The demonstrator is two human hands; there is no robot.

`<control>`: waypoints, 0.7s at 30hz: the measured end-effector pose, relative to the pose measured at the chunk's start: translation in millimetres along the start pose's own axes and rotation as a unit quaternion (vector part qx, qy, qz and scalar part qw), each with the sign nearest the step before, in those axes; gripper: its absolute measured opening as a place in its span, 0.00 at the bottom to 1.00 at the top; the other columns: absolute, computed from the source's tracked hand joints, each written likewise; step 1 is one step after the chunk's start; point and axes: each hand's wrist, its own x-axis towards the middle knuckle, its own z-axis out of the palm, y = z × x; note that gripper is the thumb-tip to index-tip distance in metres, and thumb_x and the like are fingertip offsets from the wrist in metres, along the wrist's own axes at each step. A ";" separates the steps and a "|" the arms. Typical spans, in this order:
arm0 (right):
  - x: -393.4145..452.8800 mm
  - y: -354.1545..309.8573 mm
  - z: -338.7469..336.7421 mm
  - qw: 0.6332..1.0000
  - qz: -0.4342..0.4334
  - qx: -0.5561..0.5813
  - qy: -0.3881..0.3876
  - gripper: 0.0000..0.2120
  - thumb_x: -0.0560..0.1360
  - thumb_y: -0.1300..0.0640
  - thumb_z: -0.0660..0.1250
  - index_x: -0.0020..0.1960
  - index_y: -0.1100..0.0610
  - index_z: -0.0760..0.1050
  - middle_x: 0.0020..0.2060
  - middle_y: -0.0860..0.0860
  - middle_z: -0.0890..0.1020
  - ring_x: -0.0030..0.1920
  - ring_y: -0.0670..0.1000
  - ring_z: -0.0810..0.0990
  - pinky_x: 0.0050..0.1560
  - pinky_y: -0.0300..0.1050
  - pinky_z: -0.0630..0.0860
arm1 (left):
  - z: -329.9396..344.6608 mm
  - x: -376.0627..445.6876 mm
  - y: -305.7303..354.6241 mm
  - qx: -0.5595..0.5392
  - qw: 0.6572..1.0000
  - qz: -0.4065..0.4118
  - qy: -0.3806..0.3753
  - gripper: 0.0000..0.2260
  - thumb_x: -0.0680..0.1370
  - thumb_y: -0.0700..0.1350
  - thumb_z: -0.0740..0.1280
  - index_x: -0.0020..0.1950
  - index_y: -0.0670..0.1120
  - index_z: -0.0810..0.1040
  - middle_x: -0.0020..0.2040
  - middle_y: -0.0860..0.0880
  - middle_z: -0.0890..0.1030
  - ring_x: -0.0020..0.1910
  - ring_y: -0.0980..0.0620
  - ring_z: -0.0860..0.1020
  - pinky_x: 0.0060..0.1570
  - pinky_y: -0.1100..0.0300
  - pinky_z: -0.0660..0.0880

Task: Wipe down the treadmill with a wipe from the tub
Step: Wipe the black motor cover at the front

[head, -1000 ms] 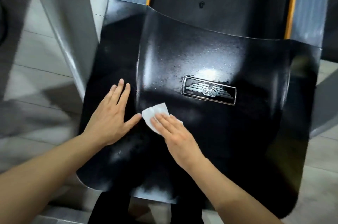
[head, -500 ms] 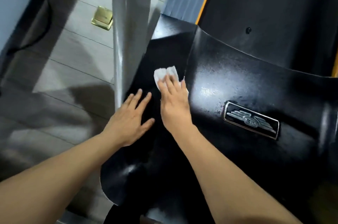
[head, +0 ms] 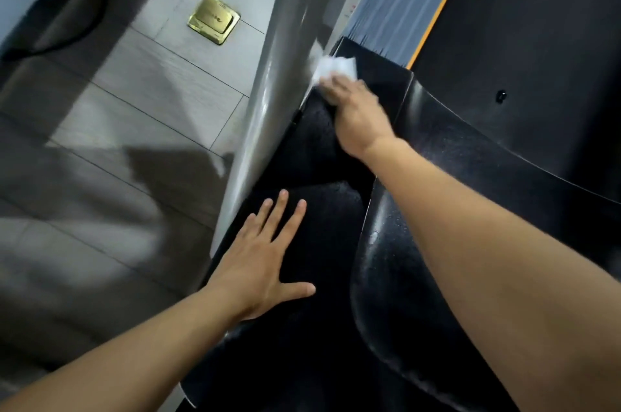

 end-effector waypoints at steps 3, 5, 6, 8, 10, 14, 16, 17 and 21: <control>-20.2 -1.3 11.2 0.990 -0.129 -0.003 -0.063 0.30 0.76 0.65 0.50 0.77 0.59 0.67 0.77 0.58 0.66 0.78 0.58 0.63 0.79 0.52 0.53 | -1.6 1.1 1.8 0.001 1.000 -0.002 -0.003 0.54 0.73 0.73 0.64 0.75 0.60 0.22 0.76 0.53 0.20 0.78 0.50 0.26 0.81 0.50 0.38; -1.2 19.1 5.0 0.990 -0.121 -0.020 -0.068 0.30 0.78 0.68 0.49 0.78 0.56 0.65 0.78 0.56 0.64 0.79 0.55 0.61 0.79 0.46 0.49 | -0.5 1.4 1.3 -0.008 1.000 -0.003 -0.003 0.55 0.73 0.73 0.65 0.75 0.60 0.22 0.76 0.54 0.20 0.78 0.51 0.26 0.81 0.50 0.38; 12.0 25.9 -1.6 0.994 -0.093 -0.030 -0.053 0.31 0.78 0.69 0.49 0.79 0.55 0.63 0.79 0.55 0.63 0.79 0.56 0.61 0.79 0.45 0.48 | 0.5 1.5 0.0 -0.010 1.000 -0.004 -0.002 0.55 0.73 0.73 0.65 0.75 0.61 0.22 0.75 0.54 0.20 0.77 0.51 0.25 0.80 0.50 0.38; 41.7 36.1 -17.5 0.998 -0.034 -0.050 -0.026 0.35 0.76 0.72 0.52 0.81 0.56 0.56 0.80 0.54 0.59 0.79 0.58 0.60 0.78 0.47 0.51 | 1.9 2.5 -1.1 -0.013 1.000 -0.002 -0.005 0.55 0.73 0.73 0.65 0.75 0.61 0.21 0.75 0.55 0.19 0.76 0.52 0.24 0.80 0.51 0.36; 58.9 34.7 -27.3 0.999 0.019 -0.023 -0.023 0.38 0.74 0.74 0.53 0.82 0.57 0.52 0.81 0.56 0.55 0.80 0.58 0.55 0.78 0.47 0.50 | 2.9 2.2 -3.0 -0.016 1.000 -0.001 -0.002 0.55 0.73 0.73 0.66 0.74 0.62 0.21 0.74 0.56 0.19 0.76 0.52 0.23 0.79 0.52 0.35; 40.1 20.7 -17.6 1.000 -0.007 0.005 0.006 0.31 0.77 0.71 0.54 0.78 0.56 0.65 0.79 0.57 0.62 0.78 0.63 0.60 0.78 0.57 0.55 | 0.2 1.7 -1.9 -0.022 1.000 -0.002 -0.014 0.55 0.73 0.72 0.66 0.75 0.62 0.22 0.74 0.56 0.19 0.76 0.53 0.23 0.79 0.52 0.35; 12.4 10.8 -6.5 0.996 -0.081 0.016 -0.026 0.28 0.77 0.67 0.51 0.75 0.57 0.70 0.77 0.56 0.67 0.76 0.63 0.64 0.78 0.56 0.55 | -0.9 2.1 -0.1 -0.019 1.000 -0.005 -0.022 0.55 0.73 0.72 0.66 0.74 0.62 0.21 0.74 0.55 0.19 0.76 0.52 0.23 0.79 0.51 0.35; 0.3 9.2 -3.4 0.991 -0.125 0.011 -0.053 0.29 0.77 0.66 0.51 0.76 0.56 0.70 0.77 0.56 0.67 0.77 0.60 0.63 0.78 0.54 0.53 | -1.8 2.5 0.7 -0.019 0.999 -0.007 -0.025 0.55 0.73 0.72 0.66 0.74 0.62 0.21 0.74 0.55 0.19 0.76 0.52 0.23 0.79 0.51 0.35; -10.9 44.7 -22.2 0.988 -0.139 0.000 -0.064 0.30 0.78 0.70 0.53 0.77 0.54 0.68 0.77 0.55 0.66 0.78 0.56 0.62 0.79 0.44 0.50 | -2.2 3.9 1.3 -0.012 0.999 -0.009 -0.032 0.55 0.73 0.72 0.66 0.74 0.61 0.20 0.74 0.54 0.18 0.76 0.51 0.24 0.79 0.51 0.35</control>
